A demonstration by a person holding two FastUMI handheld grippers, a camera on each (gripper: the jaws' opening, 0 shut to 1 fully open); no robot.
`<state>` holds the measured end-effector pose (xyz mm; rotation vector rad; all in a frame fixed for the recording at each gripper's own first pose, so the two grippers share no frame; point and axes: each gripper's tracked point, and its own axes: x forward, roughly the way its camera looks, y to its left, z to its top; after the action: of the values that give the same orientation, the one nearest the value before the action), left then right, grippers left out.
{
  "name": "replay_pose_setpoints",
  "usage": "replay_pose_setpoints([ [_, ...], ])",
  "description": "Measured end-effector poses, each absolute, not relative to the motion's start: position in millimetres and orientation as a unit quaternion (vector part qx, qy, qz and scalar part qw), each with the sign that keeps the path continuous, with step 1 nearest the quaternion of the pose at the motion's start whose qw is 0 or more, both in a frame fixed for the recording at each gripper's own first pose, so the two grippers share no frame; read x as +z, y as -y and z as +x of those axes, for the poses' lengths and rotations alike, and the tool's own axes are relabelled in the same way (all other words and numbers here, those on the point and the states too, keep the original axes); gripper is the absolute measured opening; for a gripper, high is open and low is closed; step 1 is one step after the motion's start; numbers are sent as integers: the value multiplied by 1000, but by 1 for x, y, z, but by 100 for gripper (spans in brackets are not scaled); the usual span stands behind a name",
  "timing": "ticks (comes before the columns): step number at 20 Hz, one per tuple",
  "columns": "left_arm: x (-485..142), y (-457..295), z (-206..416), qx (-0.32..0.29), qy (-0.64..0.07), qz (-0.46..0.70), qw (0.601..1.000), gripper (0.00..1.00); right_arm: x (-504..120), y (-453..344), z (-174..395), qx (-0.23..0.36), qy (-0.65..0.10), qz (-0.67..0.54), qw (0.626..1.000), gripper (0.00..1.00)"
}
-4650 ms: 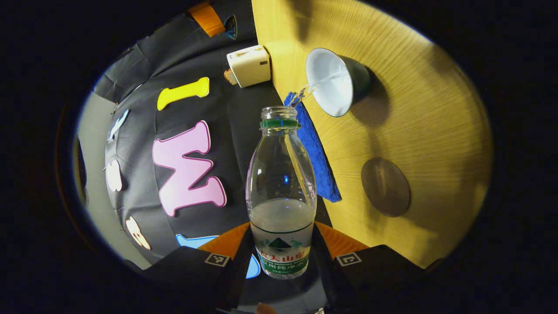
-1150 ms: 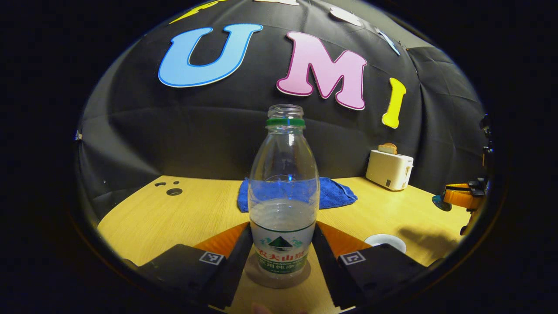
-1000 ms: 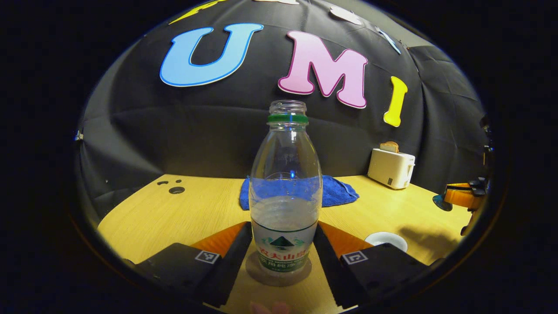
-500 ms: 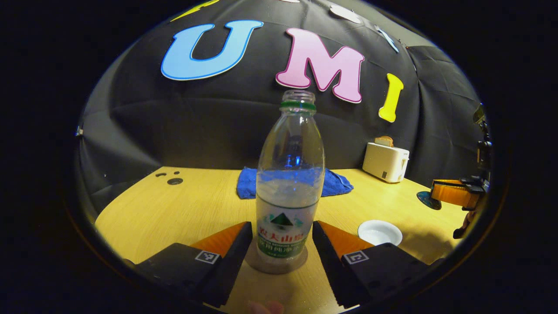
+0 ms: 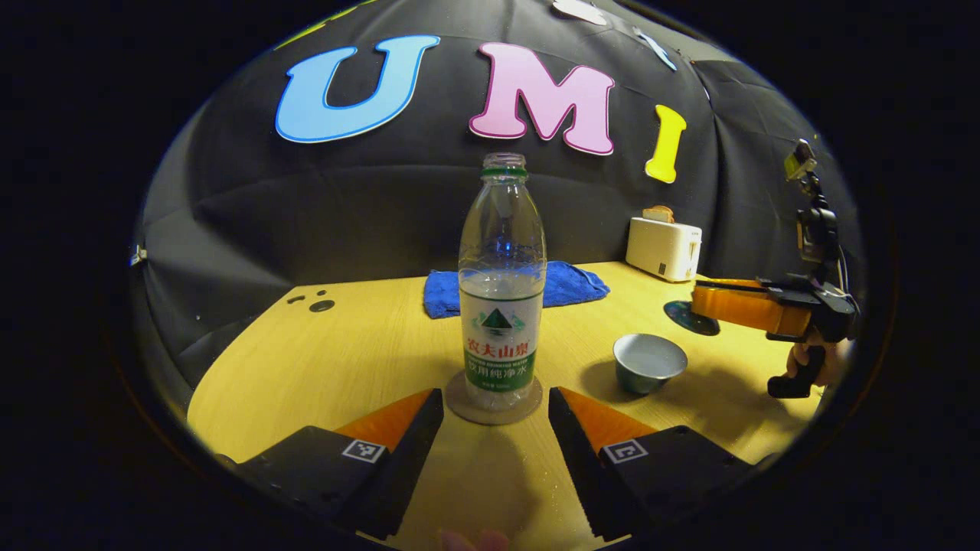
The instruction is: Open the teacup lid with one hand, grasp the water bottle and pour water into the teacup with the other hand; after pouring, place the water bottle on the coaster and then close the teacup lid.
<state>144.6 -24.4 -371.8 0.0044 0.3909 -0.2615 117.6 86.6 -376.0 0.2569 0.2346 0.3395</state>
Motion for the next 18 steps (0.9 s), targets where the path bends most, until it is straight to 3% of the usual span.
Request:
replay_pose_setpoints([
  [4, -364, 26, 119, -121, -194, 5, 974, 87, -383, -107, 122, 188, -123, 124, 967, 25],
  [5, -364, 27, 113, -119, -195, 5, 974, 88, -386, -112, 123, 192, -126, 122, 966, 30],
  [7, -365, 28, 100, -116, -199, 0, 973, 88, -390, -118, 124, 198, -131, 119, 964, 25],
  [8, -364, 28, 95, -112, -201, -4, 973, 88, -393, -120, 125, 200, -134, 118, 963, 30],
  [10, -366, 29, 87, -108, -207, -13, 972, 87, -397, -124, 125, 201, -139, 119, 962, 25],
  [11, -366, 30, 84, -109, -208, -17, 972, 87, -400, -124, 125, 202, -142, 118, 962, 30],
  [12, -365, 32, 83, -113, -207, -18, 972, 88, -404, -127, 127, 203, -146, 117, 961, 25],
  [14, -364, 33, 83, -119, -204, -11, 972, 87, -405, -127, 127, 208, -149, 113, 960, 30],
  [16, -362, 35, 83, -124, -202, -3, 971, 88, -412, -131, 129, 208, -162, 108, 959, 25],
  [18, -358, 36, 86, -127, -196, 1, 972, 87, -411, -132, 128, 210, -163, 99, 959, 30],
])
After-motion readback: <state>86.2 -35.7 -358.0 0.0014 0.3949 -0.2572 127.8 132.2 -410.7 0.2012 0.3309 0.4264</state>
